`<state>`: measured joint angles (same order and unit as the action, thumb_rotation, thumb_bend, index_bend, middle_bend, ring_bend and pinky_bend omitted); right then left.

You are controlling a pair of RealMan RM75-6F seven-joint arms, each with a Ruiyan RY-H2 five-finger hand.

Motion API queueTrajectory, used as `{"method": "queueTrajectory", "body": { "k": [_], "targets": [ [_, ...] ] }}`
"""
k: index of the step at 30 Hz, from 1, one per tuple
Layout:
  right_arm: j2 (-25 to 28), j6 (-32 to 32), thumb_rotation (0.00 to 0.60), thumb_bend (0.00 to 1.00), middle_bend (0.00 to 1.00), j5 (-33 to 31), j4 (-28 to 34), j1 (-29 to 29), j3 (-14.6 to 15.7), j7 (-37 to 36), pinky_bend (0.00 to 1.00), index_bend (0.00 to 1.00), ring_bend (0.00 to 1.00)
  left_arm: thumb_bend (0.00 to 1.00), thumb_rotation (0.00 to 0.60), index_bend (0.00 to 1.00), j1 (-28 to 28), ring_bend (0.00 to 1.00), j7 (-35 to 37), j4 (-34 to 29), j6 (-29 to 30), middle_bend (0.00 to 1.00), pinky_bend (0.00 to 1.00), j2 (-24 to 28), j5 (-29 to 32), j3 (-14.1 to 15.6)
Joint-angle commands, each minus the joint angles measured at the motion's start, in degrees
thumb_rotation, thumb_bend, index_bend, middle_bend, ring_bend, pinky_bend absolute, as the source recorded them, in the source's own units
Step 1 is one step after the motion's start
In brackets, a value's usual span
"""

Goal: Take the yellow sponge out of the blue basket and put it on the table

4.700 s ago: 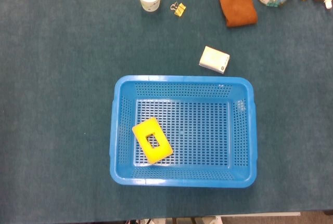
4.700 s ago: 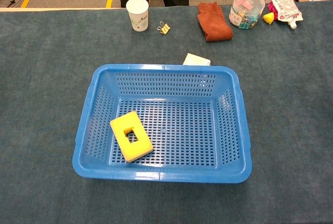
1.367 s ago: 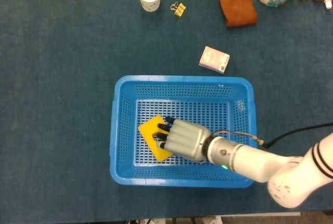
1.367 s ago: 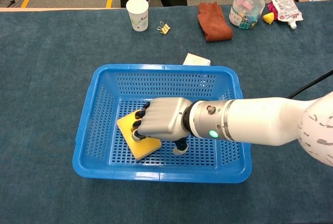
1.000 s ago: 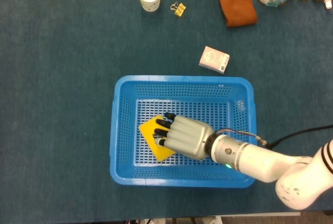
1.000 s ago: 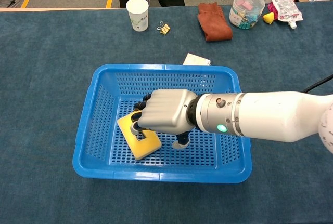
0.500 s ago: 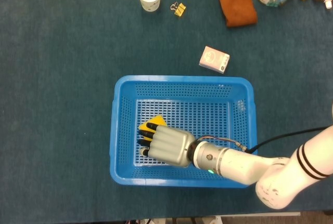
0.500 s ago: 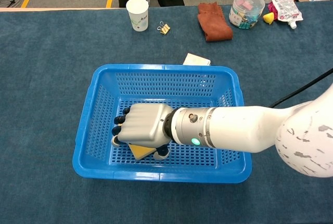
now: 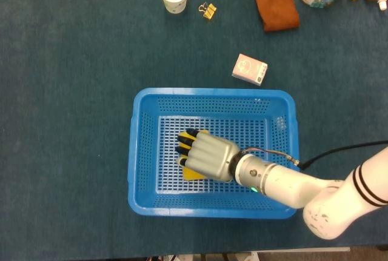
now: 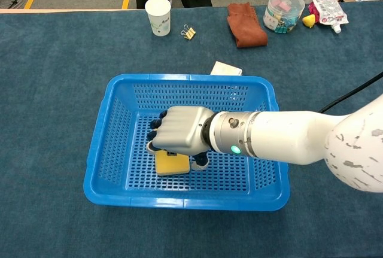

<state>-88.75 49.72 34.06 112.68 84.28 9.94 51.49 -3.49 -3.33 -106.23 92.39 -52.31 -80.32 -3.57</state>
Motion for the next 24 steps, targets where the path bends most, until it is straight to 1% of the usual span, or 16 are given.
{"method": "queueTrajectory", "body": {
  "k": [1, 3, 7, 10, 18, 22, 24],
  "targets": [
    [0.63, 0.43, 0.6, 0.23, 0.13, 1.73, -0.32, -0.68, 0.11, -0.62, 0.11, 0.19, 0.0, 0.23, 0.6, 0.33, 0.08, 0.23, 0.04, -0.01, -0.09, 0.32, 0.24, 0.01, -0.03, -0.06],
    [0.45, 0.71, 0.6, 0.18, 0.13, 3.23, -1.25, -1.14, 0.43, -0.47, 0.11, 0.19, 0.0, 0.23, 0.6, 0.33, 0.05, 0.23, 0.02, -0.07, -0.06, 0.32, 0.24, 0.02, 0.02, -0.06],
    [-1.07, 1.39, 0.6, 0.04, 0.13, 6.59, -3.94, -2.46, 0.73, -0.35, 0.11, 0.19, 0.0, 0.23, 0.6, 0.33, -0.28, 0.23, 0.0, -0.23, 0.34, 0.32, 0.24, 0.03, 0.13, 0.0],
    [-2.18, 1.15, 0.6, 0.01, 0.13, 7.88, -5.59, -3.07, 0.85, -0.09, 0.11, 0.19, 0.0, 0.23, 0.6, 0.33, -0.52, 0.23, 0.02, -0.38, 0.62, 0.32, 0.24, 0.13, 0.29, 0.0],
    [-4.73, 1.43, 0.6, 0.01, 0.13, 9.07, -8.39, -4.17, 0.71, 1.73, 0.11, 0.19, 0.0, 0.23, 0.6, 0.33, -0.55, 0.23, 0.39, -0.7, 0.43, 0.32, 0.24, 0.4, 0.41, -0.05],
    [-5.79, 1.76, 0.6, 0.08, 0.14, 8.59, -9.19, -4.39, 0.72, 3.45, 0.11, 0.19, 0.0, 0.23, 0.6, 0.33, -0.43, 0.23, 0.75, -0.53, 0.23, 0.32, 0.24, 0.48, 0.39, -0.13],
    [-5.98, 2.02, 0.6, 0.12, 0.15, 8.48, -9.28, -4.61, 0.53, 3.84, 0.11, 0.21, 0.0, 0.23, 0.6, 0.33, -0.52, 0.23, 0.98, -0.41, 0.24, 0.32, 0.24, 0.55, 0.45, -0.1]
  ]
}}
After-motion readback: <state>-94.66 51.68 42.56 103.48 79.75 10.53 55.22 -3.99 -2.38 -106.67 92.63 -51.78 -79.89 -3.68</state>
